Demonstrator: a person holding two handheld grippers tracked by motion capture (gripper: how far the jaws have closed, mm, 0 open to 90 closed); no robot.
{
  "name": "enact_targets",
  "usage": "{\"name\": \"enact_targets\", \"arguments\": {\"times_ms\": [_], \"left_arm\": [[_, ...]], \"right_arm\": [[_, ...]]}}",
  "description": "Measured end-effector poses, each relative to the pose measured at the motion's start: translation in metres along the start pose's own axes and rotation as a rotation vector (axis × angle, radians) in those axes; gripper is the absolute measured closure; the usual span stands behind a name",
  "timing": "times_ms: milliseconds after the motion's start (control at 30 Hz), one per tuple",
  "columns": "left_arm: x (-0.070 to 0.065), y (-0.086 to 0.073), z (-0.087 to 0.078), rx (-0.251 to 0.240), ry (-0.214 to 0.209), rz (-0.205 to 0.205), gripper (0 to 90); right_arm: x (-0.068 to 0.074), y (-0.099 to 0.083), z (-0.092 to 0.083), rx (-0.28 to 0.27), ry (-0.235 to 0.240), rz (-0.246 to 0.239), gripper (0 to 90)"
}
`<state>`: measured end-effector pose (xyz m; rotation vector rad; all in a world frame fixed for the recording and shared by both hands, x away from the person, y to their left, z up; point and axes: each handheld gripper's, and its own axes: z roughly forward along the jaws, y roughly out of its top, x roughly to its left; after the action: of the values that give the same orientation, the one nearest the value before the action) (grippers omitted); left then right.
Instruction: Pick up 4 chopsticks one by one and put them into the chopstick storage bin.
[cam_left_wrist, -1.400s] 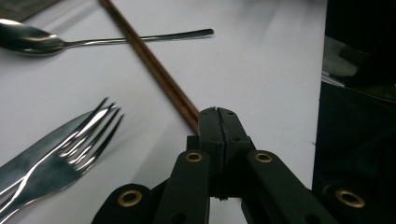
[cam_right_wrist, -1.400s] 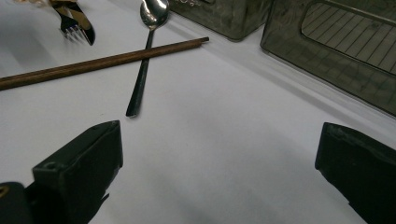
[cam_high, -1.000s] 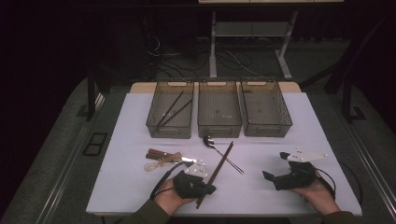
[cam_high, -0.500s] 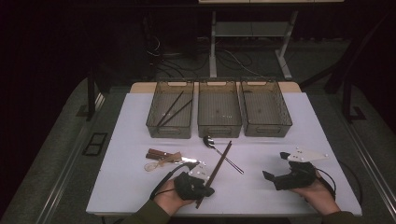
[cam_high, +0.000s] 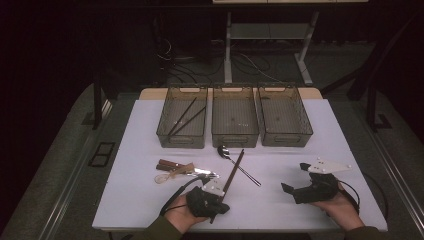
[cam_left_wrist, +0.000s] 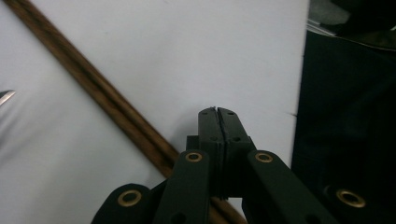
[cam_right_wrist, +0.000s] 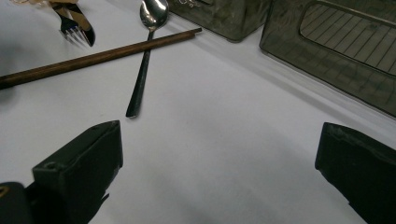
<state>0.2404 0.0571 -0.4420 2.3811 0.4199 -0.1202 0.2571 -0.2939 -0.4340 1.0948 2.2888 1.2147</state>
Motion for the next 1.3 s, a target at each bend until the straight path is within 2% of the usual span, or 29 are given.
{"name": "enact_targets", "arguments": {"times_ms": [33,100,133,333,367,400,467,600,733,967,1000,1200,1300], "left_arm": [[-0.002,-0.001,-0.001,0.009,-0.003,0.013,88.9],[-0.008,-0.005,-0.002,0.004,0.001,0.004,88.9],[-0.008,-0.006,-0.004,0.013,0.005,0.016,88.9],[-0.006,-0.010,-0.008,0.007,0.020,-0.015,89.1],[-0.005,-0.011,-0.011,0.027,0.025,0.002,89.1],[-0.005,-0.012,-0.012,0.029,0.031,0.001,89.1],[-0.006,-0.014,-0.014,0.008,0.041,-0.032,89.1],[-0.007,-0.018,-0.019,0.015,0.042,-0.042,89.1],[-0.006,-0.020,-0.022,0.018,0.054,-0.034,89.1],[-0.003,-0.023,-0.028,0.016,0.077,-0.052,89.1],[-0.001,-0.024,-0.031,0.034,0.077,-0.034,89.1],[0.001,-0.026,-0.034,0.033,0.106,-0.047,89.2],[0.002,-0.026,-0.035,0.040,0.107,-0.038,89.2]], "right_arm": [[0.000,0.000,0.000,0.000,0.000,0.001,1.0],[0.000,0.000,-0.001,-0.004,0.000,0.001,0.9],[-0.001,0.000,-0.001,-0.004,0.001,0.001,0.9],[0.000,0.000,0.000,-0.004,0.002,0.000,0.9],[0.000,0.000,0.000,-0.003,0.002,-0.001,1.0],[0.000,0.000,0.000,-0.002,0.002,0.001,0.9],[-0.001,0.000,0.000,-0.002,0.002,0.002,1.0],[0.000,0.000,0.000,-0.003,0.002,0.001,0.9],[0.000,0.000,0.000,-0.003,0.002,0.002,0.9],[0.000,0.000,0.000,-0.003,0.002,0.002,1.0],[0.000,0.001,0.000,-0.003,0.002,0.002,1.0],[0.000,0.001,0.000,-0.003,0.002,0.001,1.0],[0.000,0.001,0.000,-0.003,0.002,0.001,1.0]]}}
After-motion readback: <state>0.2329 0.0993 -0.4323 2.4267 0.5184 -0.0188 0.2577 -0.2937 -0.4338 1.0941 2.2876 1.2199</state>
